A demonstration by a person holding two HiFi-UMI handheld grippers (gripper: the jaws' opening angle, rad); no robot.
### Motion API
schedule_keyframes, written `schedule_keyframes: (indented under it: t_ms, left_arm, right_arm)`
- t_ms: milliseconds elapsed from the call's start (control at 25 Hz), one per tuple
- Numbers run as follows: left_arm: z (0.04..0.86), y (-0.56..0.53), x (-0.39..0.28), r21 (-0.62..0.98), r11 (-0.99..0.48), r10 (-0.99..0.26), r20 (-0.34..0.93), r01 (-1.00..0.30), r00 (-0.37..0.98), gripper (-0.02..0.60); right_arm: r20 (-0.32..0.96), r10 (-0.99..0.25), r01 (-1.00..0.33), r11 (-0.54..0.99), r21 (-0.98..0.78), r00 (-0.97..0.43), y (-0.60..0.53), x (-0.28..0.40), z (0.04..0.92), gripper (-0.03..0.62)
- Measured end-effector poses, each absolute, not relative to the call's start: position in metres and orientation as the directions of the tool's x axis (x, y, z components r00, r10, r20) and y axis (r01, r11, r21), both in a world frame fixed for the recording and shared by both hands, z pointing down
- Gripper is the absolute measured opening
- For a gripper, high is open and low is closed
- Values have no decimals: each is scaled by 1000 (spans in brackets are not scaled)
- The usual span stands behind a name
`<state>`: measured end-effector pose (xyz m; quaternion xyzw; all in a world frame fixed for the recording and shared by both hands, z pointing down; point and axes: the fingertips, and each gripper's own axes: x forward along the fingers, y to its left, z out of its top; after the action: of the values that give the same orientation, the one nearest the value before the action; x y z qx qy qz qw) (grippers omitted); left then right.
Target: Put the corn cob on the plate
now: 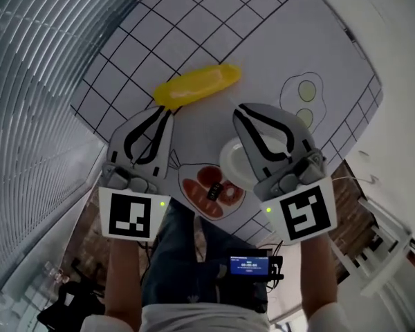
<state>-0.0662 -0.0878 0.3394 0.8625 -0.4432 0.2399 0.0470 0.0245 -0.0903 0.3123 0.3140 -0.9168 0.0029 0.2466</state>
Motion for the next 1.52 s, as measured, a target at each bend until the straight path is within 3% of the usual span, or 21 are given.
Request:
schedule_keyframes:
  t_ms: [80, 440, 800, 840, 1320, 1400, 1520]
  left_arm:
    - [341, -91, -66, -141, -613, -737, 456, -777, 499, 21]
    - [349, -99, -76, -190, -658, -701, 509, -729, 499, 31]
    - [369, -99, -78, -25, -752, -559, 552, -658, 618, 182]
    - [371, -99, -76, -23, -767, -542, 558, -641, 629, 211]
    - [379, -88, -78, -28, -826, -471, 582, -563, 663, 213]
    - [384, -82, -80, -32, -832, -461, 595, -553, 659, 213]
    - [387, -78, -83, -34, -832, -459, 603, -554, 653, 213]
  right_arm:
    - [470, -550, -546, 822, 160, -690, -97, 16, 317, 82]
    - [523, -404, -376, 912, 165, -751, -119, -20, 327, 216]
    - [676, -245, -138, 968, 209, -695, -122, -46, 368, 321]
    - [688, -238, -117, 969, 220, -686, -123, -48, 370, 327]
    - [860, -67, 213, 957, 200, -506, -120, -59, 402, 333]
    - [871, -1, 242, 961, 137, -491, -117, -61, 405, 290]
    - [870, 52, 258, 962, 88, -491, -116, -61, 406, 281]
